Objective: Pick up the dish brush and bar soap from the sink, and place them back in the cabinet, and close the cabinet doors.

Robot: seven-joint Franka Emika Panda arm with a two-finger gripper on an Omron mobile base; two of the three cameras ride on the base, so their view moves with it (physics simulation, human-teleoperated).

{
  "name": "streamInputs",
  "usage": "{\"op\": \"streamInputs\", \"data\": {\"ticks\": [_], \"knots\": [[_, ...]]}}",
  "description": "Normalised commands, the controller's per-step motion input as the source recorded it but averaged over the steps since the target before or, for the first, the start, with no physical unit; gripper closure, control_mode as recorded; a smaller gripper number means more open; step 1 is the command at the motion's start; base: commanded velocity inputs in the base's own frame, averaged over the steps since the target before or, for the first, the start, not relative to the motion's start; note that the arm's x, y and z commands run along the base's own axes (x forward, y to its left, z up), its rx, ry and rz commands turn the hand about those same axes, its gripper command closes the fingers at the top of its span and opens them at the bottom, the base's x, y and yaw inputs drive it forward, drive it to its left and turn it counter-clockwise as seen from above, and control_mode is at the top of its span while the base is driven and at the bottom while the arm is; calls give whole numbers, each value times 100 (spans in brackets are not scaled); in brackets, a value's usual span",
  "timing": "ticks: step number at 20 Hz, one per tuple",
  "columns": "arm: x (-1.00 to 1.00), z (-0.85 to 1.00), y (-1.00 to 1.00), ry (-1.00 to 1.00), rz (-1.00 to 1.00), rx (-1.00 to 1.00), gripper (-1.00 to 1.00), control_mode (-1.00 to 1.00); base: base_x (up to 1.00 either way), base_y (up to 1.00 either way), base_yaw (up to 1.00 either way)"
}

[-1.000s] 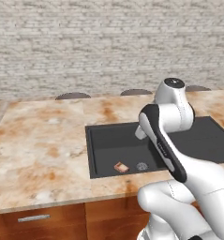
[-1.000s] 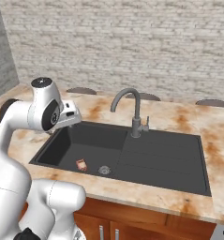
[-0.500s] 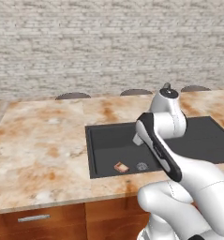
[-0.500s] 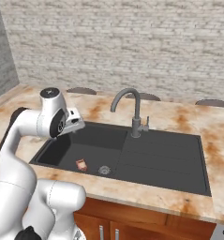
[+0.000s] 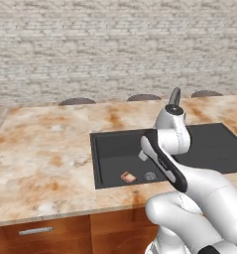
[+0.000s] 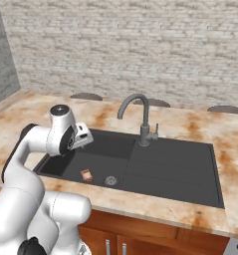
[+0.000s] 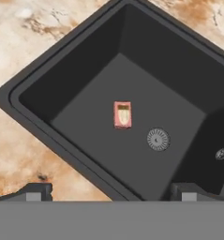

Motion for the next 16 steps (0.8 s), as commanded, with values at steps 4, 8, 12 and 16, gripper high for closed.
{"op": "streamInputs", "data": {"ticks": [4,8,12,16], "knots": [[23,-42,0,0,2,0,-100,-100,0,0,0],[27,-38,0,0,1,0,-100,-100,0,0,0],[24,-35,1,0,1,0,-100,-100,0,0,0],[22,-29,8,0,0,0,-100,-100,0,0,0]]}}
